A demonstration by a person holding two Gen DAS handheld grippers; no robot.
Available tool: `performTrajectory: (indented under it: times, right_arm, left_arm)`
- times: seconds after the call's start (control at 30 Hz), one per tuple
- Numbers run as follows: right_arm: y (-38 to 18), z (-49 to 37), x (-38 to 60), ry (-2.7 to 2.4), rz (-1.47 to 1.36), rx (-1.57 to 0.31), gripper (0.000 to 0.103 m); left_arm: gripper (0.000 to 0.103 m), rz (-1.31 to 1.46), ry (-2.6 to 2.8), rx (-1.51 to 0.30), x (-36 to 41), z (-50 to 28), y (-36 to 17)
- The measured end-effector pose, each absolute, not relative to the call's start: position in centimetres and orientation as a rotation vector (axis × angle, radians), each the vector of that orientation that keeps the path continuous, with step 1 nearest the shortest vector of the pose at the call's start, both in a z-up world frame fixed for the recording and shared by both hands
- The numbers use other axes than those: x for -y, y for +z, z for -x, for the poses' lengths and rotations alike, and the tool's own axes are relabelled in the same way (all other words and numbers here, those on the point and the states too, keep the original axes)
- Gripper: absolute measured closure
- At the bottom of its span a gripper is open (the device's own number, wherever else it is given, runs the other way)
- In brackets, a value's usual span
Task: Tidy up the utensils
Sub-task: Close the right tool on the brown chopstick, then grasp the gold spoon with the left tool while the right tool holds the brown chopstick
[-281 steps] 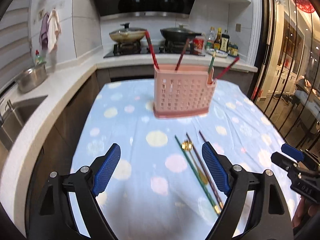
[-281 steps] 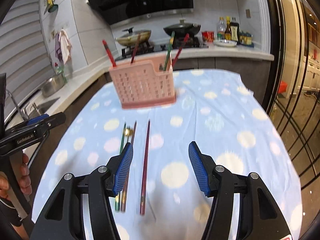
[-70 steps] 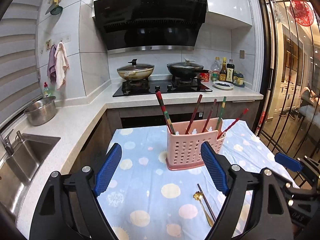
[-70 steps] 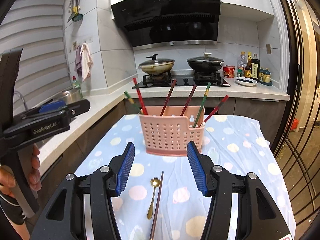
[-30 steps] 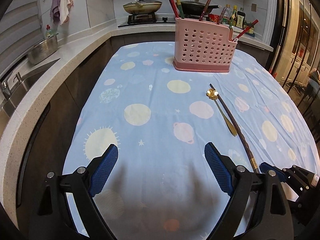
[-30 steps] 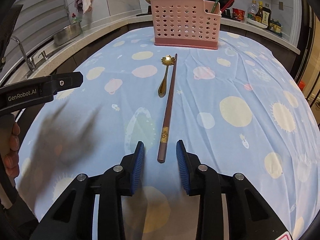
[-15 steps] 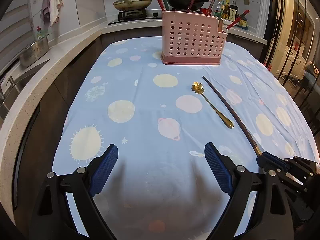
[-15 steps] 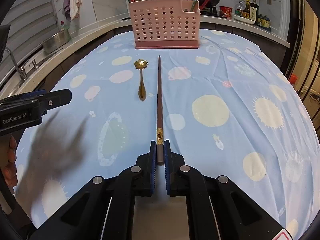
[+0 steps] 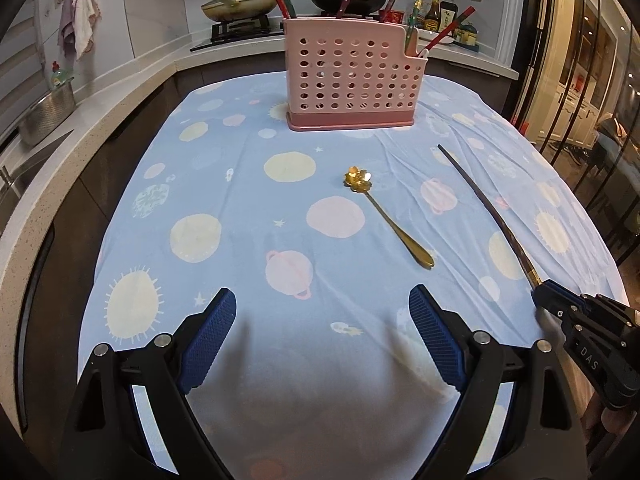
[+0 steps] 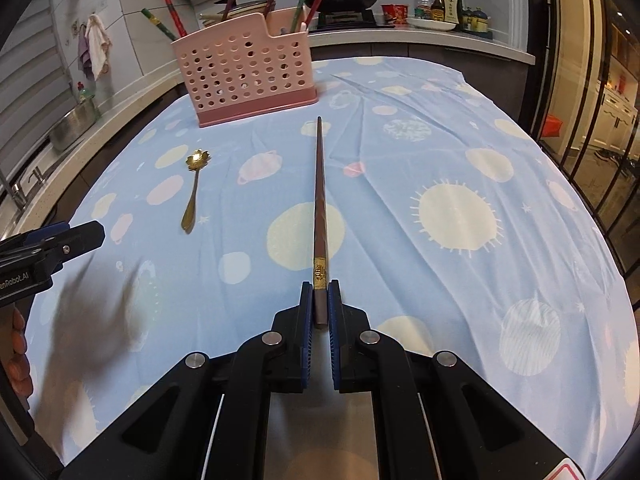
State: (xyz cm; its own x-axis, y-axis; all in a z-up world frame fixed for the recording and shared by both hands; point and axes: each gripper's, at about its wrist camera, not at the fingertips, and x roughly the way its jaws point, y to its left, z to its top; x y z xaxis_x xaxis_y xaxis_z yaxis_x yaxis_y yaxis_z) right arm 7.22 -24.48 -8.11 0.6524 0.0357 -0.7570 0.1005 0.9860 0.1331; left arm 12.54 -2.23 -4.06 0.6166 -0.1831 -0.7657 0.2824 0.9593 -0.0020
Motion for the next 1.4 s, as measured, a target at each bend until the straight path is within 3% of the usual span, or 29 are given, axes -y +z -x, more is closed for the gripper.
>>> performTrajectory:
  times: [0.63,0.7,0.83,0.9,1.03,1.4]
  right_arm:
    - [-8.8,-7.5,27.2,-0.021,-0.239,-0.866,0.096]
    - [-8.9,-7.5,27.2,-0.020,-0.243,-0.865,0.096]
    - [-8.9,-7.4,27.2,-0.020,-0.242,-0.864,0.096]
    - [-8.9,-7.4,27.2,-0.020,-0.243,-0.864,0.096]
    - [-8.9,-7.4,27.2,-0.022,-0.240,-0.864,0.096]
    - [-7.6,-6.2,25.0,0.014,-0.222,-0.852,0.096]
  left_arm:
    - [0.022,-0.118,-0.365,-0.943,8.8,-16.0,-7.2]
    - [0.035,-0.102,-0.376,-0.960,8.6,-16.4,-7.7]
    - [0.051,-0.095,-0.373,-0.942,8.0,-16.5,-7.5]
    - [0.070,-0.075,-0.386,-0.947,7.5,-16.7,-7.4]
    - [0.091,-0.050,-0.408,-0.957,6.5,-16.7,-7.5]
    - [0.093,-0.043,-0.454,-0.947,4.6,-13.6,-7.2]
